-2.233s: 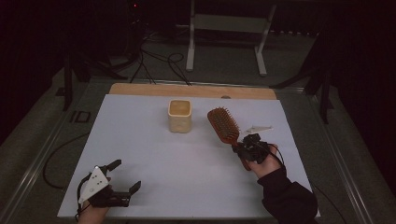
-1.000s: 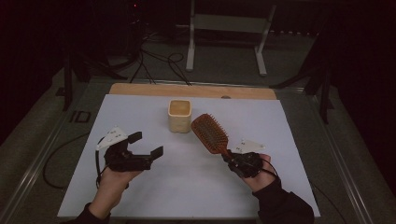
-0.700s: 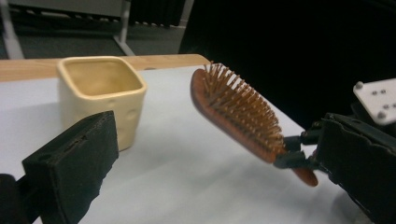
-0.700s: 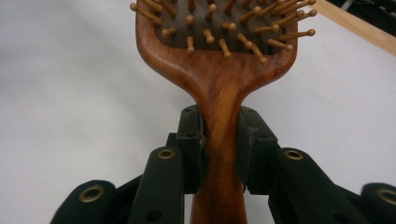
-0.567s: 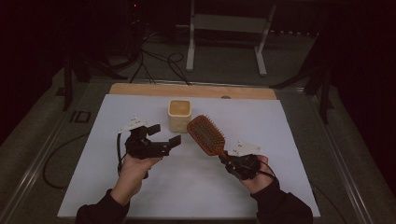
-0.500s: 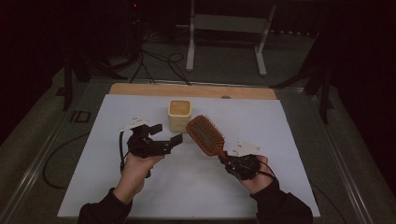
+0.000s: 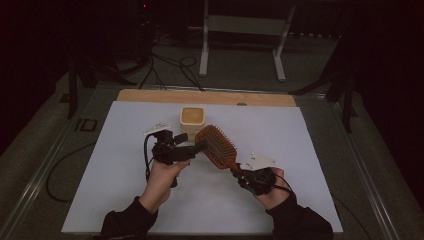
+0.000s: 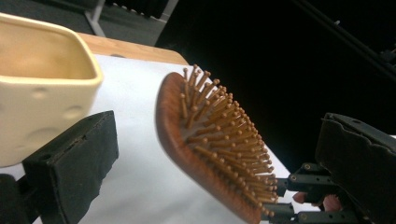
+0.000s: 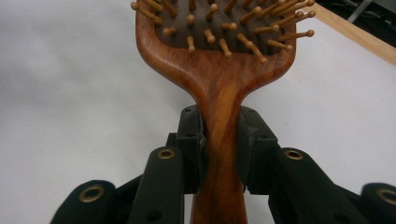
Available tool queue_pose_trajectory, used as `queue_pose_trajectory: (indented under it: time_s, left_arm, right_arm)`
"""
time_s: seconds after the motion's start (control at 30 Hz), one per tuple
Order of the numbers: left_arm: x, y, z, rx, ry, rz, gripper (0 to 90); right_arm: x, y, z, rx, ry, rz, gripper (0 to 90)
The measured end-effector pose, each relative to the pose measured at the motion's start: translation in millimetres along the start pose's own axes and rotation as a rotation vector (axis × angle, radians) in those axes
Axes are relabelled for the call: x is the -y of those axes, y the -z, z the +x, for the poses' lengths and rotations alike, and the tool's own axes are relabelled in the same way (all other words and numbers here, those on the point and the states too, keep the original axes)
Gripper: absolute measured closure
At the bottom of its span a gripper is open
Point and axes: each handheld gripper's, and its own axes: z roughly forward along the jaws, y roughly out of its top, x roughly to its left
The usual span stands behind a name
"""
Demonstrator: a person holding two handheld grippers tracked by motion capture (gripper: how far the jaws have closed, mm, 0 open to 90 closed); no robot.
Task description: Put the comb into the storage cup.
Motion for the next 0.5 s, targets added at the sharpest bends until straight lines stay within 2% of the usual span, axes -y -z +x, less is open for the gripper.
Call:
queue_pose_trajectory:
  time_s: [0.3,0.5]
  left_arm:
    - [8.7,-18.5,3.8,0.025,0.073,0.019,0.0]
    - [11.8,-23.8,6.5,0.035,0.108,-0.001,0.1]
  right_arm:
    - [-1.8,1.3,4.3,-0.011,0.011,-0.01,73.1]
    - [-2.6,1.5,6.4,-0.016,0.019,-0.018,73.1]
